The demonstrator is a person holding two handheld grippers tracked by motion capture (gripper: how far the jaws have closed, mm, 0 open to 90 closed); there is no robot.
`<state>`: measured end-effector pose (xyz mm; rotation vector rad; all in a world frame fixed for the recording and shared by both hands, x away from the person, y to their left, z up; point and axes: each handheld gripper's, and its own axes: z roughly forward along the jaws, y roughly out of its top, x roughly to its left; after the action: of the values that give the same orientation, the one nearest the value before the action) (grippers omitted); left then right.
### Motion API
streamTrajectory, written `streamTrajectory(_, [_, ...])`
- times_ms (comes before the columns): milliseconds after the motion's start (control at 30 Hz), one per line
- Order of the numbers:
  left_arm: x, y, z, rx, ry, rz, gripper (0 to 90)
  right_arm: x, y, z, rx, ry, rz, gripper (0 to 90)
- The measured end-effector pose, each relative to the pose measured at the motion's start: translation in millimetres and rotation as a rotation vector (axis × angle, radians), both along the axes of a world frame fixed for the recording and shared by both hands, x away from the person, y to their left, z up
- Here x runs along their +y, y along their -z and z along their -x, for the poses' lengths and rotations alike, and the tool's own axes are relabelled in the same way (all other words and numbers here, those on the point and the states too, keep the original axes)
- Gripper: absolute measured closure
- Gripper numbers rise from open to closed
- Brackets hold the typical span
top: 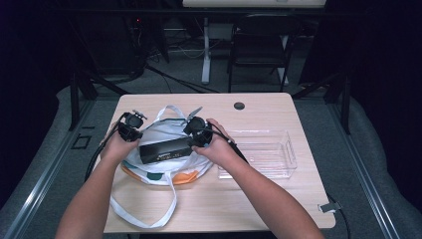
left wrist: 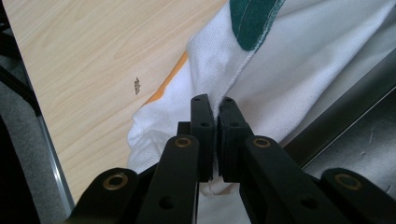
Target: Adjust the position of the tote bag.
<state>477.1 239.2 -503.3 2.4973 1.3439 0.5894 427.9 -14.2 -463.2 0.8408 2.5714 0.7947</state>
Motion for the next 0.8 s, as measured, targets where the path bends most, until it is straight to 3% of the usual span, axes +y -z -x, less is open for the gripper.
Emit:
streamTrajectory(133, [-2.0,1.7,-1.8,-0.005,-0.009,-0.002,87.3,2.9,7.1,8.1,0.002,-0.024,-0.005,65.9])
streamTrajectory(400, [-1.4,5.1,-5.0,0.002,-0.018,0.002,87.4,3.1,14.1,19.1,0.001,-0.073,0.046,67.2])
streamTrajectory(533, [-1.2,7.1,-6.4,0.002,-0.021,0.005,87.4,-1.4,14.9,26.7,-0.004,-0.089,0.047,69.3])
streamTrajectory(800, [-1.6,8.8,-8.0,0.004,-0.023,0.001,87.4,-13.1,20.7,35.7,0.031,-0.099,0.050,72.2])
